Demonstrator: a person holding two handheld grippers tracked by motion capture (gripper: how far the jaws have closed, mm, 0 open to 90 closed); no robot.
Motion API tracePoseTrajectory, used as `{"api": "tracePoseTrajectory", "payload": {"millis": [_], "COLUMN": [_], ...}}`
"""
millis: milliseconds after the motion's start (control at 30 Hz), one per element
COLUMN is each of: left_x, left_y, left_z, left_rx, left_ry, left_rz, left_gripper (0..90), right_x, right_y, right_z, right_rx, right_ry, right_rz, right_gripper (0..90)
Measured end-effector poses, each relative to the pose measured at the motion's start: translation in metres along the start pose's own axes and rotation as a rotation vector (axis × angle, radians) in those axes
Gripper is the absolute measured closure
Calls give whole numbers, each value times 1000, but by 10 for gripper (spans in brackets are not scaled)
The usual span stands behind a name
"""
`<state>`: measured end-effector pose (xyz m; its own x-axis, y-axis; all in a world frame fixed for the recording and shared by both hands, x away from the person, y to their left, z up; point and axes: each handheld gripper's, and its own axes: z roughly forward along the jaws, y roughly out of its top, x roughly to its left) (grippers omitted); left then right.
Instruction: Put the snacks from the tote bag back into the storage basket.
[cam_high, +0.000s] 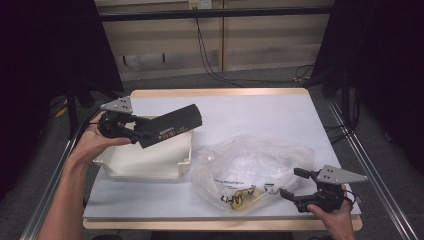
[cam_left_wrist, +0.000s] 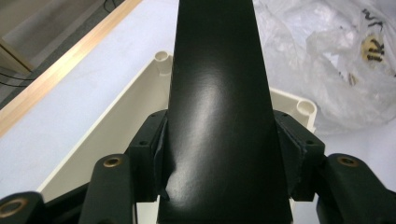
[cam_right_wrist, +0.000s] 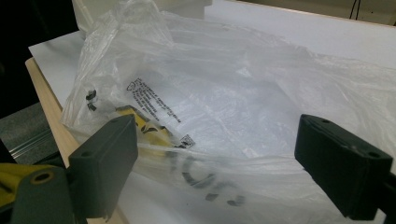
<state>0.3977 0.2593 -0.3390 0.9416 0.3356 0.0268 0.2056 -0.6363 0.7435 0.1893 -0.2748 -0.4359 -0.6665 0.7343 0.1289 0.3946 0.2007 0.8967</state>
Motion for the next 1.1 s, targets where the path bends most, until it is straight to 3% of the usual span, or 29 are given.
{"api": "tracePoseTrajectory", "payload": {"millis": [200,433,567,700,800,1100], "left_x": [9,21,29,33,35,33], "left_y": [-6,-18,-29,-38,-45,-53], "left_z": [1,3,7,12,16,25], "left_rx": [25,37,37,76,64,104], "left_ry": [19,38,52,56,50,21], "left_rz": [-12,-53,-99,-90,-106,-79], "left_gripper": [432,432,432,432,432,432], "right_x": [0,0,0,0,0,1], "right_y": [-1,-1,0,-1,-1,0], "right_z": [0,1,1,1,2,3], "right_rx": [4,8,6,6,3,6], "right_ry": [3,4,5,5,10,13], "right_rz": [-1,2,-1,0,-5,-4], "right_gripper": [126,126,126,125,126,125]}}
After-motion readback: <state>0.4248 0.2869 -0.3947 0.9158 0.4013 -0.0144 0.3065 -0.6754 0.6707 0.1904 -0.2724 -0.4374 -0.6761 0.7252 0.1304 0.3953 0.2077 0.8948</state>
